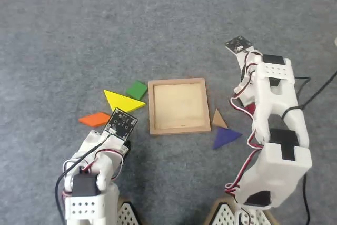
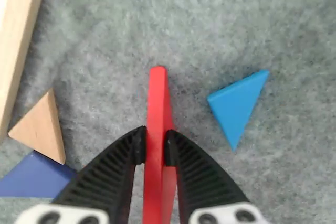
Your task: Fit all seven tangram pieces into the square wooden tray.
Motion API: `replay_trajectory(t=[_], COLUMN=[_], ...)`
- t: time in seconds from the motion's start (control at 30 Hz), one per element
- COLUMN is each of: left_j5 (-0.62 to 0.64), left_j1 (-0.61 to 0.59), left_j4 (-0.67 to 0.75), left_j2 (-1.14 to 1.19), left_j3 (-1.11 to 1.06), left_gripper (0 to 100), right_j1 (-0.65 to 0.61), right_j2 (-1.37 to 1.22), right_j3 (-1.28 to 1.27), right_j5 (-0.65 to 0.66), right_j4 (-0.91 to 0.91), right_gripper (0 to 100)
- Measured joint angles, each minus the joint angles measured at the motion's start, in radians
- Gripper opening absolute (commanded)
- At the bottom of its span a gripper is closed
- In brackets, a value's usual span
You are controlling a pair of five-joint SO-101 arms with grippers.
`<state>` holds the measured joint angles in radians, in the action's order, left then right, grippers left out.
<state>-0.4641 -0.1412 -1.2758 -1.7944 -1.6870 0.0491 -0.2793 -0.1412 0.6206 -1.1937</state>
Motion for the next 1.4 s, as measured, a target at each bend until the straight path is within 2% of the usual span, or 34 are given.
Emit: replay_trajectory(t=[0.2,0.37,0.6,0.77,0.87,1.27,1.4], left_j5=[0.000,0.000,0.000,0.000,0.000,0.000,0.000], left_j1=[0.000,0.000,0.000,0.000,0.000,0.000,0.000], left_j4=[0.000,0.000,0.000,0.000,0.000,0.000,0.000], left_j2=[0.000,0.000,0.000,0.000,0.000,0.000,0.000], left_j3=[0.000,0.000,0.000,0.000,0.000,0.000,0.000], left_gripper=[21,21,21,21,21,21,21], right_j1=[0.000,-0.083,-0.336,-0.572,-0.644,-0.706,-0.695], right_j2=[0.041,0.121,0.157,0.150,0.110,-0.008,-0.044], right_j3=[0.048,0.133,0.193,0.199,0.201,0.199,0.199], right_j5=[-0.034,-0.061,-0.153,-0.207,-0.229,-0.236,-0.227], right_j4=[-0.104,-0.212,-0.235,-0.141,-0.091,-0.080,-0.054], right_gripper=[0.7,0.8,0.8,0.8,0.8,1.1,6.4])
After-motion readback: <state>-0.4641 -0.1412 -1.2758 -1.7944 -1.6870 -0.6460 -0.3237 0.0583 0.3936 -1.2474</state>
